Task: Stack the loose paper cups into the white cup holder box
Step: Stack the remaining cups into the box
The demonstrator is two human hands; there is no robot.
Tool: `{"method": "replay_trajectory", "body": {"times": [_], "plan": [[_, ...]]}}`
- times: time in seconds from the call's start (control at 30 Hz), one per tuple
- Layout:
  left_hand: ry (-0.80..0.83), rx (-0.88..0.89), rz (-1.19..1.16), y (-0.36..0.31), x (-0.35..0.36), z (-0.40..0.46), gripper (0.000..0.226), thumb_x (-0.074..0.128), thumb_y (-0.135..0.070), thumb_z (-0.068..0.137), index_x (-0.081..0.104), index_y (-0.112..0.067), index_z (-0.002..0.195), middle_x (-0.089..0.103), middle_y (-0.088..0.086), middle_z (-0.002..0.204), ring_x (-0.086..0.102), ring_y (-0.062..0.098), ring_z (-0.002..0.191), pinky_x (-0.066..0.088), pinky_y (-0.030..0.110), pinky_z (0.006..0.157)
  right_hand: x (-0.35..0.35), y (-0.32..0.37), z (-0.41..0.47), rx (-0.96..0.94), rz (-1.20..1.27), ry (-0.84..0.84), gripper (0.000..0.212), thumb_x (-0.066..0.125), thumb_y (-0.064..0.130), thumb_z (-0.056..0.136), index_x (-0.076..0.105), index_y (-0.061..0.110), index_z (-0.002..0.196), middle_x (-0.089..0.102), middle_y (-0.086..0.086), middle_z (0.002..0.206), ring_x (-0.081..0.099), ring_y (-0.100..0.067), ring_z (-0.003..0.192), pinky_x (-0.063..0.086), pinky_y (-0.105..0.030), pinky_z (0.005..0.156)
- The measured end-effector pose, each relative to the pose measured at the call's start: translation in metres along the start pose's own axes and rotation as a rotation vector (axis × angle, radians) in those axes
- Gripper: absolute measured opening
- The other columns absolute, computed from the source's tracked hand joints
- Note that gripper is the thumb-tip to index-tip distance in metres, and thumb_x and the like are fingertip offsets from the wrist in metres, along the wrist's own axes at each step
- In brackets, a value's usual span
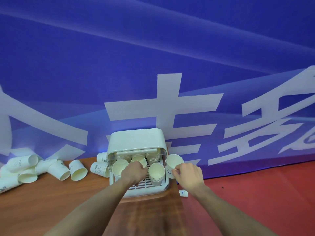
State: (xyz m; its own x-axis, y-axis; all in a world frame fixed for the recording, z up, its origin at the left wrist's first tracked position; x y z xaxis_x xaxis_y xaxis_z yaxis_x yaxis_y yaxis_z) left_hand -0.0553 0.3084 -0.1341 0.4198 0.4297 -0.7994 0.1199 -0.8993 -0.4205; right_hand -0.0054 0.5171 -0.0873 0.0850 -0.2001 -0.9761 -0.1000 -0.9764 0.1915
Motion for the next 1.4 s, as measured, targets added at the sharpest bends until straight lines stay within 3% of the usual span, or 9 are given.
{"method": "replay_trajectory", "body": {"times": [0.27, 0.37, 0.5, 0.63, 0.8, 1.0, 1.1, 1.23, 1.4], "plan": [[-0.015, 0.059, 0.014, 0.009, -0.01, -0.012, 0.03, 0.047, -0.038, 0.086, 0.058, -0.017, 0.067, 0.06, -0.002, 0.057, 0.066, 0.018, 0.05, 0.045, 0.022, 0.056, -0.001, 0.039, -0.006, -0.13, 0.042, -0.041, 0.038, 0.045, 0.045, 0.095, 0.059, 0.018, 0.071, 0.054, 0.0, 0.067, 0.05, -0.022, 0.067, 0.037, -0.031, 0.058], [-0.028, 0.104, 0.078, 0.015, -0.011, -0.01, 0.032, 0.048, -0.042, 0.082, 0.066, -0.016, 0.077, 0.068, -0.001, 0.071, 0.067, 0.021, 0.068, 0.049, 0.027, 0.063, 0.003, 0.05, -0.001, -0.157, 0.037, -0.053, 0.038, 0.045, 0.046, 0.095, 0.067, 0.02, 0.078, 0.063, 0.001, 0.076, 0.054, -0.022, 0.069, 0.042, -0.031, 0.06], [-0.035, 0.202, 0.165, 0.02, -0.006, -0.005, 0.026, 0.048, -0.044, 0.084, 0.064, -0.023, 0.083, 0.07, -0.004, 0.082, 0.065, 0.02, 0.08, 0.052, 0.03, 0.071, 0.015, 0.055, 0.007, -0.162, 0.034, -0.024, 0.038, 0.046, 0.044, 0.095, 0.066, 0.019, 0.075, 0.055, 0.002, 0.07, 0.053, -0.023, 0.069, 0.041, -0.031, 0.06], [-0.033, 0.355, 0.244, 0.015, -0.001, -0.001, 0.02, 0.045, -0.04, 0.085, 0.06, -0.028, 0.088, 0.064, -0.011, 0.079, 0.063, 0.02, 0.082, 0.046, 0.03, 0.066, 0.03, 0.057, 0.016, -0.18, -0.008, 0.029, 0.031, 0.045, 0.038, 0.095, 0.055, 0.021, 0.071, 0.049, 0.002, 0.071, 0.049, -0.025, 0.07, 0.036, -0.032, 0.059], [-0.072, 0.44, 0.306, 0.012, 0.006, 0.009, 0.009, 0.044, -0.039, 0.085, 0.049, -0.032, 0.084, 0.068, -0.005, 0.085, 0.062, 0.023, 0.082, 0.036, 0.03, 0.062, 0.049, 0.057, 0.024, -0.214, -0.045, 0.045, 0.025, 0.042, 0.03, 0.093, 0.063, 0.021, 0.082, 0.06, 0.0, 0.076, 0.063, -0.026, 0.076, 0.041, -0.032, 0.06], [-0.159, 0.52, 0.415, 0.006, 0.016, 0.021, 0.024, 0.041, -0.039, 0.086, 0.058, -0.023, 0.089, 0.069, -0.001, 0.082, 0.064, 0.026, 0.077, 0.044, 0.032, 0.063, 0.058, 0.054, 0.028, -0.227, -0.047, -0.005, 0.021, 0.051, 0.035, 0.088, 0.066, 0.024, 0.08, 0.062, 0.0, 0.076, 0.064, -0.026, 0.068, 0.031, -0.029, 0.053], [-0.202, 0.528, 0.443, 0.003, 0.017, 0.021, 0.026, 0.043, -0.04, 0.087, 0.061, -0.022, 0.092, 0.071, 0.001, 0.084, 0.064, 0.028, 0.078, 0.039, 0.031, 0.065, 0.053, 0.054, 0.031, -0.2, -0.063, -0.038, 0.019, 0.058, 0.037, 0.083, 0.069, 0.023, 0.076, 0.062, 0.002, 0.074, 0.064, -0.022, 0.062, 0.03, -0.027, 0.052], [-0.219, 0.524, 0.462, 0.0, 0.017, 0.02, 0.027, 0.043, -0.041, 0.088, 0.062, -0.022, 0.093, 0.071, 0.002, 0.083, 0.065, 0.028, 0.078, 0.038, 0.031, 0.065, 0.057, 0.054, 0.034, -0.171, -0.057, -0.023, 0.028, 0.044, 0.038, 0.091, 0.066, 0.02, 0.094, 0.063, 0.0, 0.098, 0.065, -0.024, 0.081, 0.034, -0.031, 0.061], [-0.19, 0.533, 0.453, 0.002, 0.017, 0.019, 0.027, 0.042, -0.041, 0.087, 0.061, -0.022, 0.092, 0.071, 0.003, 0.084, 0.064, 0.03, 0.079, 0.04, 0.031, 0.066, 0.084, 0.05, 0.034, -0.158, -0.109, 0.213, 0.033, 0.045, 0.035, 0.091, 0.061, 0.018, 0.114, 0.059, -0.005, 0.115, 0.062, -0.03, 0.099, 0.044, -0.034, 0.077]]}}
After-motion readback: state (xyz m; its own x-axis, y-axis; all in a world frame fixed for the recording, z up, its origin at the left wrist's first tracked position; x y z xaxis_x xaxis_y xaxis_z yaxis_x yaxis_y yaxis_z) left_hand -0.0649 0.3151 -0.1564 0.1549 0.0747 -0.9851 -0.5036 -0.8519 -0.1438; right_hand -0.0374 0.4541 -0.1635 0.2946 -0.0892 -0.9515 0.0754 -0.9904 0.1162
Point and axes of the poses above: each hand's wrist, its own z-axis towards the middle knuckle, its own x-axis out of the palm, y = z × x, the point moved 9 cm from there along z, towards the middle knuckle
